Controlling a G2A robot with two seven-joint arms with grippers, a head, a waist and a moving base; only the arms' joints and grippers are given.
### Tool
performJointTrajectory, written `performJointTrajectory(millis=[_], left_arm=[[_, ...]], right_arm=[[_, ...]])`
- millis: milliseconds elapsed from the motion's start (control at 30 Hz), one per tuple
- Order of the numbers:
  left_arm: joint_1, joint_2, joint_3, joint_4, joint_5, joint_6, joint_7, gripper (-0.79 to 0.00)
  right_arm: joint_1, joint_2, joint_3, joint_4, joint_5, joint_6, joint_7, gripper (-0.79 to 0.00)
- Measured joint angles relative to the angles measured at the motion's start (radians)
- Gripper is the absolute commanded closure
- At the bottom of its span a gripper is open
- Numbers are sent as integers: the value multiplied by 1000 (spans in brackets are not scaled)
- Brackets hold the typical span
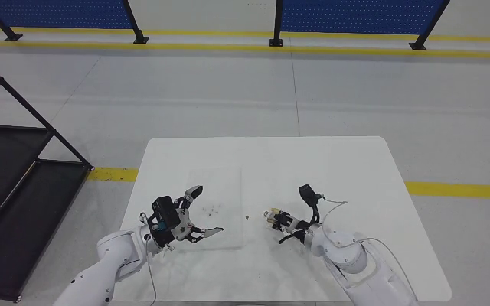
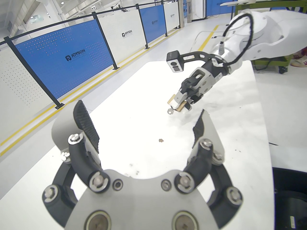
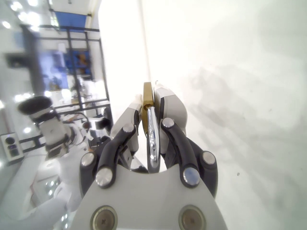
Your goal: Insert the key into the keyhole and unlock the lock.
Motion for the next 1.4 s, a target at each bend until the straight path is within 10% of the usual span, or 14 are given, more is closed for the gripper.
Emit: performJointTrajectory(millis=[667, 800, 1400], left_arm=[[0, 0, 0, 0, 0, 0, 0, -785], [0, 0, 0, 0, 0, 0, 0, -785], [0, 0, 0, 0, 0, 0, 0, -785]], right_arm=[[129, -69, -161, 121, -37, 280, -115, 0], [126, -73, -163, 116, -45, 278, -137, -785], [-7, -68, -125, -50, -241, 129, -432, -785]])
